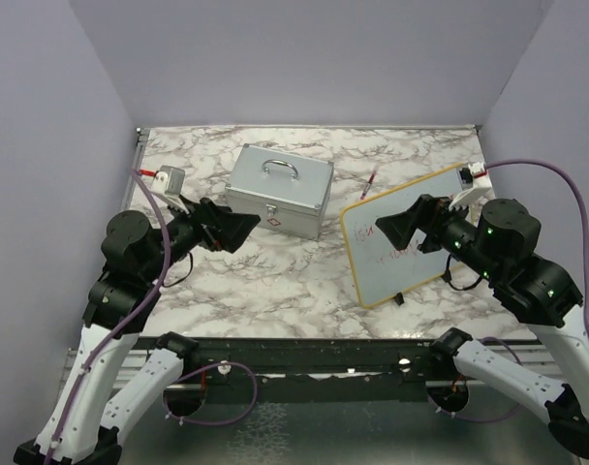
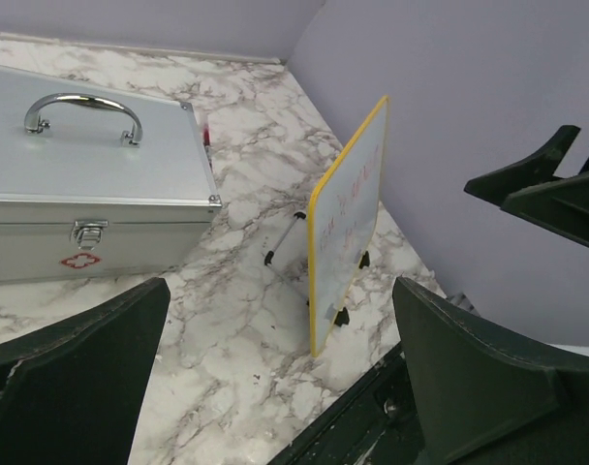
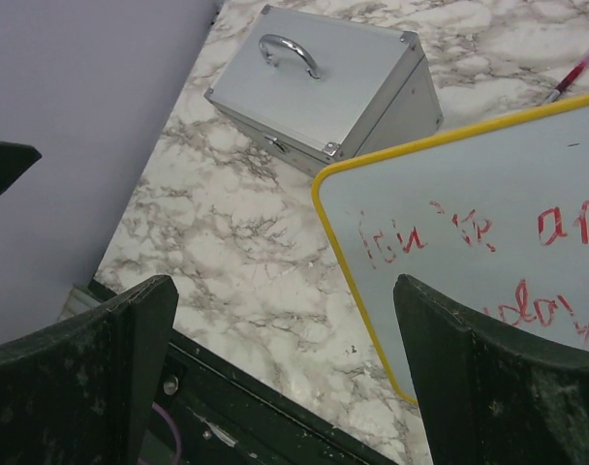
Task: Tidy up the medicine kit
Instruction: Reset both arms
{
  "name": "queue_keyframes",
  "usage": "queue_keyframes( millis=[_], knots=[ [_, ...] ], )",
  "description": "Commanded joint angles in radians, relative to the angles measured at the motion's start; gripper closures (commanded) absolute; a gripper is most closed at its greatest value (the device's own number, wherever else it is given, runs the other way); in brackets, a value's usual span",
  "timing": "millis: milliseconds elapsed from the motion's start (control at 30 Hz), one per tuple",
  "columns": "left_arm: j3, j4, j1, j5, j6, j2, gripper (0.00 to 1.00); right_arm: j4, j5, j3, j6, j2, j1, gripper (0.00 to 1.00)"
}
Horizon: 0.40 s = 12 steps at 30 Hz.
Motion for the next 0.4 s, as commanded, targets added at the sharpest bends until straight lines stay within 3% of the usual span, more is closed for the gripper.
queue_keyframes(
  millis=[0, 367],
  knots=[
    [-0.051, 0.026, -0.002, -0.018, -0.057, -0.086, 0.01, -0.033, 0.041, 0.006, 0.023, -0.001, 0.004, 0.00],
    [-0.067, 0.035, -0.001, -0.016, -0.054, -0.108, 0.01, -0.034, 0.035, 0.003, 0.036, -0.020, 0.004, 0.00]
  ],
)
